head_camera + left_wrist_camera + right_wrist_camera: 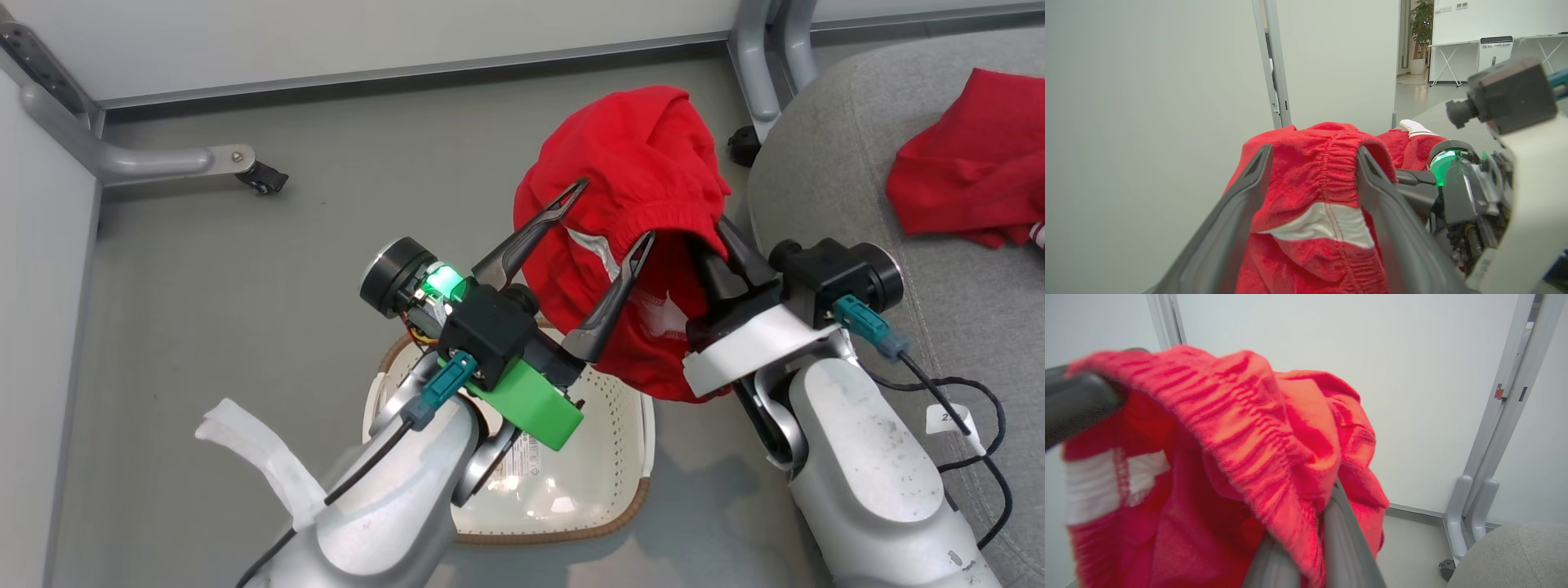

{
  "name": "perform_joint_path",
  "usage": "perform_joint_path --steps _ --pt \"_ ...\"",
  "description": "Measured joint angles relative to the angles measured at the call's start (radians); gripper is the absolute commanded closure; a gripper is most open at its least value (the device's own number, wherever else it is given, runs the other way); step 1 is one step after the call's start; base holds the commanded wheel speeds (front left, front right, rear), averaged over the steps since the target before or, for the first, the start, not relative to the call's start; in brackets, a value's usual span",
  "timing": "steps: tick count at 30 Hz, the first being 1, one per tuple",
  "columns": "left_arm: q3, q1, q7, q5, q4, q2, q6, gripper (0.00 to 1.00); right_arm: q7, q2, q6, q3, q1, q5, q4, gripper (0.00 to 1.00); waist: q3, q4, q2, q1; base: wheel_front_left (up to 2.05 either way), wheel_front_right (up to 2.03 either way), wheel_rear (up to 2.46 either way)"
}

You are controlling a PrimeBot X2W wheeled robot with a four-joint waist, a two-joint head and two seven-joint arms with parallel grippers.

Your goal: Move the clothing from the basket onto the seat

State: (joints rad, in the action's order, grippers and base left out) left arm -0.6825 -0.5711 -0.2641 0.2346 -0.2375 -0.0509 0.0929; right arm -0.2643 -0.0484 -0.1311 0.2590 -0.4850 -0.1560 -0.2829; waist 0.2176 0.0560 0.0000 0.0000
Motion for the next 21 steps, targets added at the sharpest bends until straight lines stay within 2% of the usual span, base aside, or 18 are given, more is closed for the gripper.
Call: perform_joint_path --steps 9,21 --pt "-0.033 0.000 0.000 -0.008 -0.013 0.000 0.010 0.00 0.000 0.000 0.000 -0.074 -0.019 -0.002 -0.009 1.00 0.008 -0.029 0.0000 0.0000 0.00 0.00 0.00" --pt "-0.039 0.000 0.000 -0.021 -0.025 0.001 0.014 0.00 0.000 -0.001 0.000 -0.186 -0.007 0.034 0.024 1.00 0.022 -0.108 0.0000 0.0000 0.00 0.00 0.00"
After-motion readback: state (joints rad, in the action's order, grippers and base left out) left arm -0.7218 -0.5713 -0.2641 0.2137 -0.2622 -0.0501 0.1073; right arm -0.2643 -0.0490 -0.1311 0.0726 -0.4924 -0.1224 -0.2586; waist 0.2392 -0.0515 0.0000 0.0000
